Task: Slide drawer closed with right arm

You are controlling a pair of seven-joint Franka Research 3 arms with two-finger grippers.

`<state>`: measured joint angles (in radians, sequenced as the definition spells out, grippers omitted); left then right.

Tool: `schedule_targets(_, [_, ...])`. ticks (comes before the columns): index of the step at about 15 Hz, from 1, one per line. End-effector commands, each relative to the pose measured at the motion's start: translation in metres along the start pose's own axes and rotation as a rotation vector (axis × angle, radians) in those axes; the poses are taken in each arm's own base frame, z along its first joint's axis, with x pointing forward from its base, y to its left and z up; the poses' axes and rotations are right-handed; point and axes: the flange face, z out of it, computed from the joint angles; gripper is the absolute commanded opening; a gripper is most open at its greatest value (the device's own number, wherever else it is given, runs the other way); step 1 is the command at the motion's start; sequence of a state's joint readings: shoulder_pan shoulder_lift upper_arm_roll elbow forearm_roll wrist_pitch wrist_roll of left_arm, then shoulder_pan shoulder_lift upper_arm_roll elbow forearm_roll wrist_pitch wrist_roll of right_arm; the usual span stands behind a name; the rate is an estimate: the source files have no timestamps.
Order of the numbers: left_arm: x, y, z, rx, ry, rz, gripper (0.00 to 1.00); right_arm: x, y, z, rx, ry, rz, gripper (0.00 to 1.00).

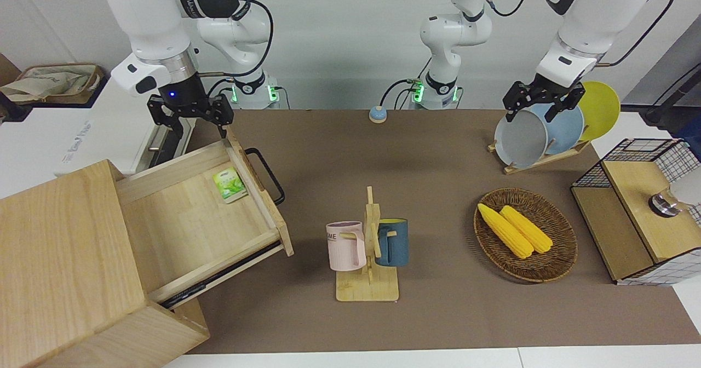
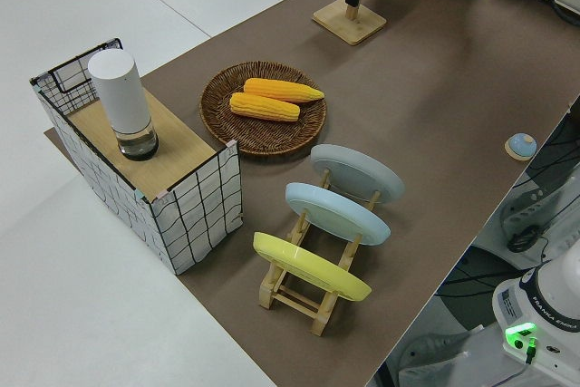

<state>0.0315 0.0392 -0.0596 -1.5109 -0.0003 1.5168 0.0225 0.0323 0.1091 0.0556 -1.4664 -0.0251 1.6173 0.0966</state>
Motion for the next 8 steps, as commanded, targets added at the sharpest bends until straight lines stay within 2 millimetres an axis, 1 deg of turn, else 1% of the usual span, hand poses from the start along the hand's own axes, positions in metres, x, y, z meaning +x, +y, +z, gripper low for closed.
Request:
schedule_targets(1, [0.0015,-0.0008,-0.0041,0.016,-0.005,0.011,0.99,-0.0036,0.0013,-0.0051,0.004,0.005,-0.016,0.990])
schedule_targets(4, [0.0015,-0.0008,-0.0041,0.016,-0.005,0.011,0.99,-0.0040,-0.0032,-0.0052,-0.003,0.006,-0.025,0.990])
schedule_targets(8, [0.0015,-0.0008,-0.0034,0.016,-0.007,0.011,0.99,-0.0036,-0.0001,-0.0059,0.001,0.007,-0.022,0.987])
